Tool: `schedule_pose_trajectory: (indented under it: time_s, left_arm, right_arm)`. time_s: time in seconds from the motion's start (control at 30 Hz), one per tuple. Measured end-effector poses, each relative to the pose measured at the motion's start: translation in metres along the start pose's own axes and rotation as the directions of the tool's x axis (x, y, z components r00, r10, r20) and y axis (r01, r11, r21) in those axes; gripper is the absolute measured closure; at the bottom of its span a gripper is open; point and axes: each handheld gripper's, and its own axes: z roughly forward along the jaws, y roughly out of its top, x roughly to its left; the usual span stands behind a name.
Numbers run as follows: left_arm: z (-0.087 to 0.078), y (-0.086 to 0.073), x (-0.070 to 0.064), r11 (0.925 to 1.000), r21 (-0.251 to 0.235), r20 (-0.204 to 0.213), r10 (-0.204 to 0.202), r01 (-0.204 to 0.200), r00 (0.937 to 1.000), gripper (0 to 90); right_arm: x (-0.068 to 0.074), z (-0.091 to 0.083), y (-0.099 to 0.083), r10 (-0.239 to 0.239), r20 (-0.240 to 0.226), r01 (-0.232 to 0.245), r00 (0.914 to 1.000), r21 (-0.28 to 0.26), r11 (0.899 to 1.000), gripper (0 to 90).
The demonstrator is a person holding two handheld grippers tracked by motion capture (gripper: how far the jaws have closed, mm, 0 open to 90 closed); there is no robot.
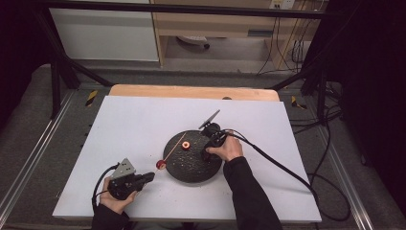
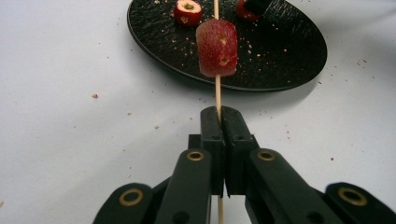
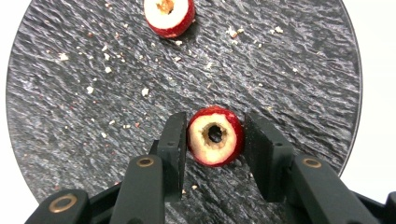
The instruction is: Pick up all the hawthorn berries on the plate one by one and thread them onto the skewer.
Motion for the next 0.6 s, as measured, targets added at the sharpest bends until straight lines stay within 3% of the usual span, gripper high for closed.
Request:
schedule_pose_trajectory:
  time_s: [0.27,0.6]
  left_arm:
    - [0.0,0.0,0.0,1.0,0.0,0.0,0.002,-0.002,1.0,88.3]
    - [0.0,0.0,-0.001,1.0,-0.008,-0.003,-0.001,0.001,1.0,88.2]
  right_arm:
    - [0.003,-0.01,-0.001,0.011,-0.016,-0.011,0.9998,-0.025,1.0,61.3]
    - [0.005,-0.025,-0.004,0.019,-0.031,-0.022,0.9993,-0.095,0.995,61.3]
